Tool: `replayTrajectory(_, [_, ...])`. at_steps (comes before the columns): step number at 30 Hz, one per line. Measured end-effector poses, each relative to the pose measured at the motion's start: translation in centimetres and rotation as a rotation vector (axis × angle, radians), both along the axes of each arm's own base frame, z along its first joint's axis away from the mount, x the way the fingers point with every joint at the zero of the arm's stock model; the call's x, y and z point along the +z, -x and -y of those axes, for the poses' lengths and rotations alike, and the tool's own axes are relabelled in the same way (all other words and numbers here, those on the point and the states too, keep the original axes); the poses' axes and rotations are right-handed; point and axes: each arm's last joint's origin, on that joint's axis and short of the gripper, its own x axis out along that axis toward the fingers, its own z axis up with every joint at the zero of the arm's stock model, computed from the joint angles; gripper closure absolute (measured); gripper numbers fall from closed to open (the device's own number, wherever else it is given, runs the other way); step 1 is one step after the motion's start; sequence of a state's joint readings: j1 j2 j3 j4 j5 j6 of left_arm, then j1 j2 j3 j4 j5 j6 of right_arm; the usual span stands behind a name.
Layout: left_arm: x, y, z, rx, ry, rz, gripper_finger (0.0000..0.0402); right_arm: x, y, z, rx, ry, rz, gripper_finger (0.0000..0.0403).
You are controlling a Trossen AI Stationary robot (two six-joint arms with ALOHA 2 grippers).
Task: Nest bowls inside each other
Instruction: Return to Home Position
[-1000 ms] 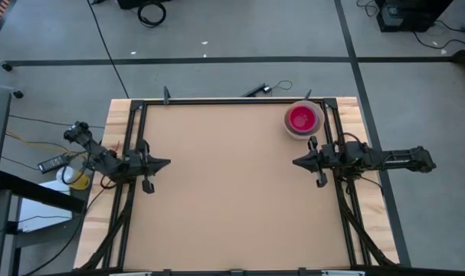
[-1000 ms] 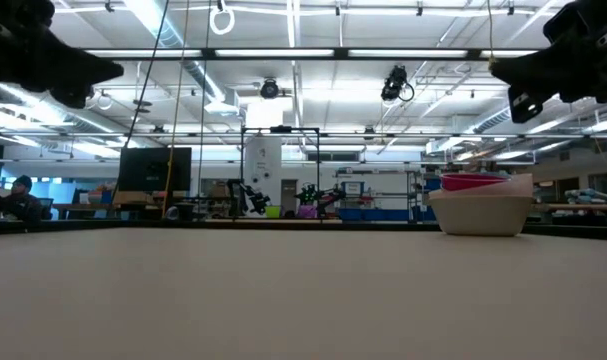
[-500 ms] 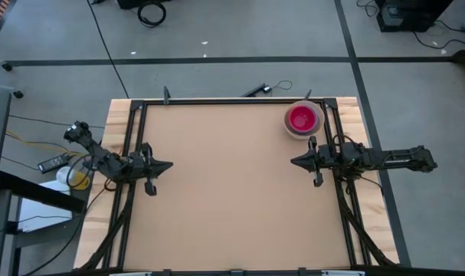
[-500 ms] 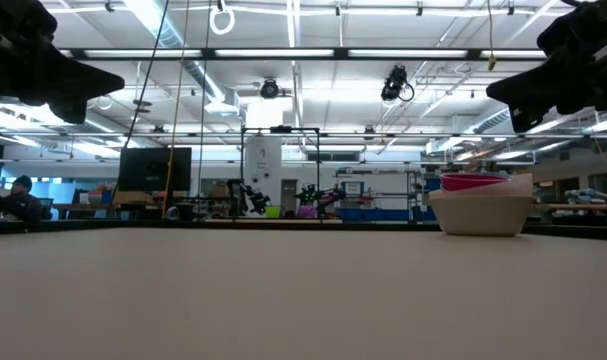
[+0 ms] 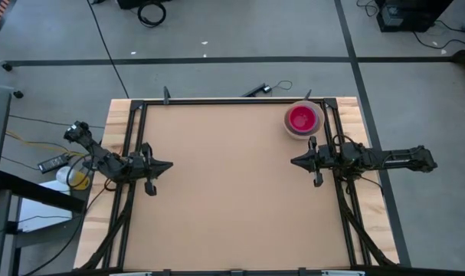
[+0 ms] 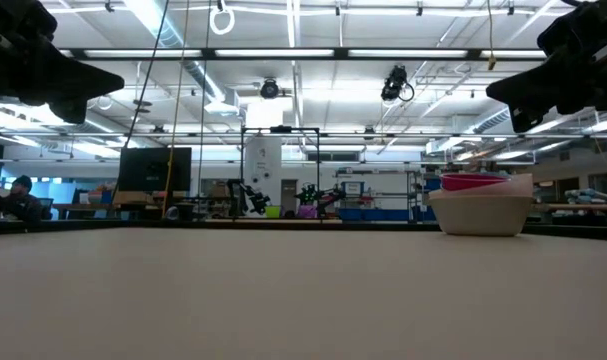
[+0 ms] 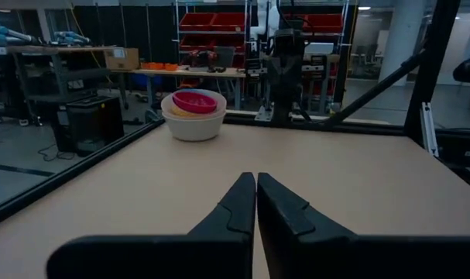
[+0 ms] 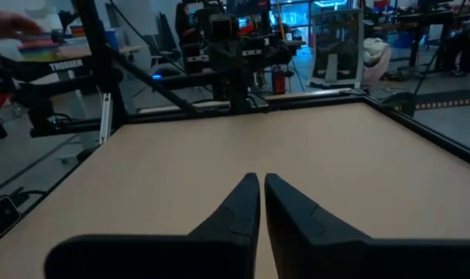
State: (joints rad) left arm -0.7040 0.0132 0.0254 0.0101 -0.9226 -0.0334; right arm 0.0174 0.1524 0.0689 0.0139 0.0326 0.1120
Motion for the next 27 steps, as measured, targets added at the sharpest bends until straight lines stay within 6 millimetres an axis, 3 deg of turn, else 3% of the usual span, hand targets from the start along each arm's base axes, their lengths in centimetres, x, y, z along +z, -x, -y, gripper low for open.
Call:
replayTrajectory(11, [-0.49,-0.37,0.16,0.016,-0.043,-0.055,0.0381,0.01,0.16,0.0,0.0,-0.001,0.024,0.0369])
replayTrajectory(17, [-0.52,-0.4,0.2,0.014,-0.045,-0.058,0.0381,-0.22,0.78,0.01,0.0,-0.003,0.165,0.0369])
replayTrajectory(27, [-0.42,-0.32,0.12,0.015,-0.035,-0.047,0.0381,0.1,0.81,-0.01,0.005,-0.001,0.196,0.0369])
